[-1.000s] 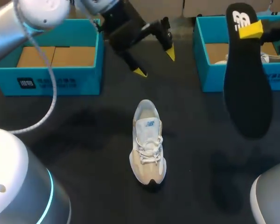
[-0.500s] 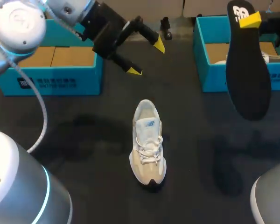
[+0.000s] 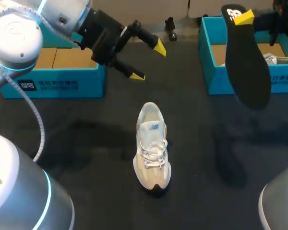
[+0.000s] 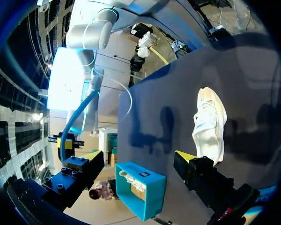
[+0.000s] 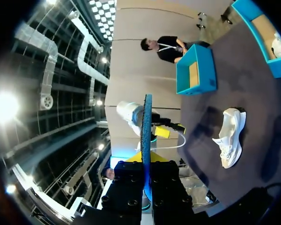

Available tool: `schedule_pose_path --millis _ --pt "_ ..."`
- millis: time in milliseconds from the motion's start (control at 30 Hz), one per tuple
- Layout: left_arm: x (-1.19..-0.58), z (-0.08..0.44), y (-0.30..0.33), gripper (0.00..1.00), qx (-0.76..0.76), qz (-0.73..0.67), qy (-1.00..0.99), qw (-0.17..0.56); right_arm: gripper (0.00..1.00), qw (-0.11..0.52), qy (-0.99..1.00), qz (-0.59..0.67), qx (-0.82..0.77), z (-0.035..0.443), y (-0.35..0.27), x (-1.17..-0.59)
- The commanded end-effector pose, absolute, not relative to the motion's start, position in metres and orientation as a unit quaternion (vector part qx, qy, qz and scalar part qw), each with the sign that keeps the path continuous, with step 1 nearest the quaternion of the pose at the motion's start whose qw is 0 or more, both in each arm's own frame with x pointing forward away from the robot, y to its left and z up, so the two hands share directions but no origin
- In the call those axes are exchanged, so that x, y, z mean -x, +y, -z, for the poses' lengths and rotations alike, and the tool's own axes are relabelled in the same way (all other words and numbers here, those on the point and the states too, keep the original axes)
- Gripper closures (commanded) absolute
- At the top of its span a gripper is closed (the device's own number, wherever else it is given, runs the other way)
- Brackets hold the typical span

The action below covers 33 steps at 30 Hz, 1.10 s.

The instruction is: Take the shoe out of the shoebox, open the shoe tongue, remove and reinsert the insole, then place the shoe into the shoebox

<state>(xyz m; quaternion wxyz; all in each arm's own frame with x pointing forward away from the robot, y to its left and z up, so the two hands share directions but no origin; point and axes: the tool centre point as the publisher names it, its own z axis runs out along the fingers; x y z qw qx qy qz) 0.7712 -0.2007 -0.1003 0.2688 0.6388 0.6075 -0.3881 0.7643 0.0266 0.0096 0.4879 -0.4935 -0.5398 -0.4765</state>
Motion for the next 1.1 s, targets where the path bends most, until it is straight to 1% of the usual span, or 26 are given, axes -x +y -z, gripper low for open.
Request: schedule_pose_path --millis 33,67,300,700,900,1100 --pt "-0.772 0.1 -0.201 0.0 -0.639 0.388 0.607 0.268 1.0 0.522 -0.56 0.425 0.484 -0.005 0.031 -0.782" --pt "-0.772 0.1 -0.201 0.0 -0.639 0.388 0.607 0.268 1.0 0.514 -0.562 0.424 0.49 -0.005 0.032 -0.784" --pt "-0.773 0.101 -0.2 0.0 -0.637 0.393 0.605 0.27 1.0 0.514 -0.562 0.424 0.49 -0.005 0.032 -0.784" --pt "-0.784 0.089 -0.198 0.0 -0.59 0.445 0.579 0.345 1.0 0.514 -0.562 0.424 0.49 -0.005 0.032 -0.784" --pt "-0.788 0.079 -0.2 0.0 -0.575 0.455 0.563 0.381 1.0 0.522 -0.515 0.418 0.536 0.013 0.033 -0.794" --pt "-0.791 0.073 -0.201 0.0 -0.551 0.471 0.547 0.417 1.0 0.526 -0.487 0.405 0.567 0.015 0.046 -0.807"
